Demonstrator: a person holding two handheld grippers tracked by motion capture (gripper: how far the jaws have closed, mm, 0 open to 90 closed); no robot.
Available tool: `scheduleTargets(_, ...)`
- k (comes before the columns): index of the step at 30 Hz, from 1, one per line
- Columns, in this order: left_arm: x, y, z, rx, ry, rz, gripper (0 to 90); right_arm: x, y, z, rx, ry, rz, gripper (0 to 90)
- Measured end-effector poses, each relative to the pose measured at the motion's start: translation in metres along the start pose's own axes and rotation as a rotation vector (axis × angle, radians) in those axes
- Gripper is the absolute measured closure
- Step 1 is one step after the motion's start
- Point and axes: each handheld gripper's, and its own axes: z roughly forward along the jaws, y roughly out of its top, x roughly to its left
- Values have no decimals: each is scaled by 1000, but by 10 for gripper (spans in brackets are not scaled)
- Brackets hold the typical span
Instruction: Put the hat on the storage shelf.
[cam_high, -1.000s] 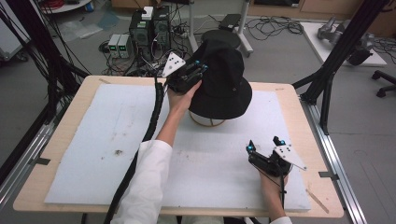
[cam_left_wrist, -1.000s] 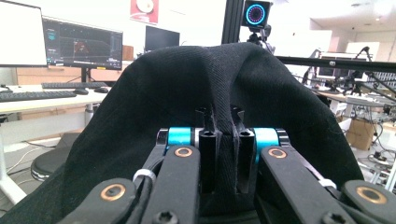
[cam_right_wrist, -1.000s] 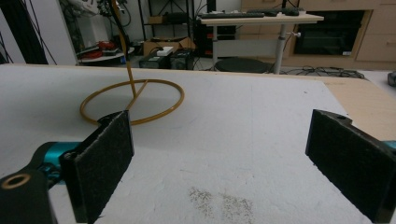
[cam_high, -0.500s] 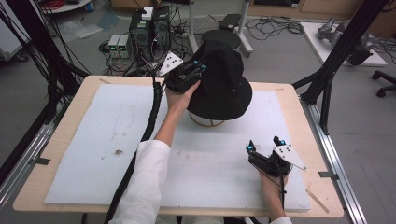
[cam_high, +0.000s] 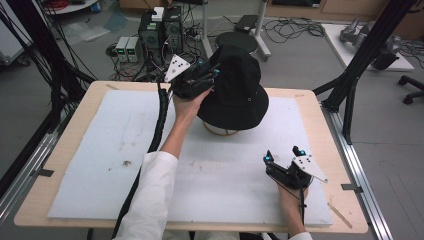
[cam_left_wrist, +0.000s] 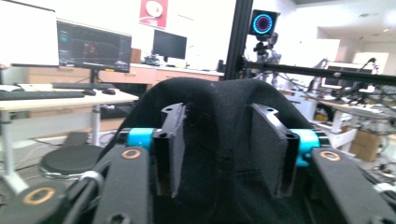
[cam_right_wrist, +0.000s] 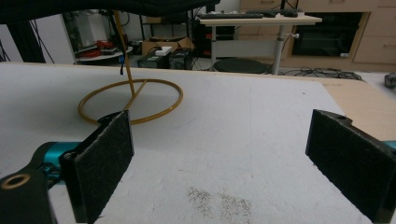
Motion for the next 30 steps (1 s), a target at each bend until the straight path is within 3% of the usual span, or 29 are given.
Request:
scheduleTargets(9,-6,10,-26,6,10,55,464,0,0,0,0,2,1,68)
scheduleTargets(13,-4,15,-45,-31,50,43,457,1,0,0,0,0,2,68)
scheduleTargets(17,-1,22,-63,-49,102,64,458,2,1,0,3,3,2,68)
scheduleTargets(25,12,28,-98,-52,176,81,458,5,1,2,5,8,-2,68)
scheduleTargets(30,20,27,-124,-62,219,69,458,5,1,2,5,7,2,68)
